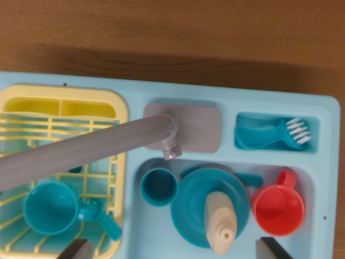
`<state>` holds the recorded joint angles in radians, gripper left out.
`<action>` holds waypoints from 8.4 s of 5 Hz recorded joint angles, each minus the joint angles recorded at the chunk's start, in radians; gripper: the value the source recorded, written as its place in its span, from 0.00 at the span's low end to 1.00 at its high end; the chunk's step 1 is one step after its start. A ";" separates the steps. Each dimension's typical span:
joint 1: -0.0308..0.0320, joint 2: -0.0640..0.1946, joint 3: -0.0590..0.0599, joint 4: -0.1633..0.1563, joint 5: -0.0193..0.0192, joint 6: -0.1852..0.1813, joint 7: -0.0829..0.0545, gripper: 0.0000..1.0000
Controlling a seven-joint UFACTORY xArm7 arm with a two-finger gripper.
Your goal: Pick detergent from the sink
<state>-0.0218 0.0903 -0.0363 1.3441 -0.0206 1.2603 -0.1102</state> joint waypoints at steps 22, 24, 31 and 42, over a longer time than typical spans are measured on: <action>-0.0473 0.069 -0.045 -0.383 0.0266 -0.438 -0.113 0.00; -0.0492 0.072 -0.047 -0.398 0.0277 -0.455 -0.118 0.00; -0.0508 0.074 -0.048 -0.411 0.0286 -0.469 -0.121 1.00; -0.0503 0.057 -0.048 -0.364 0.0269 -0.406 -0.120 1.00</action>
<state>-0.0721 0.1469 -0.0847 0.9797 0.0062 0.8545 -0.2306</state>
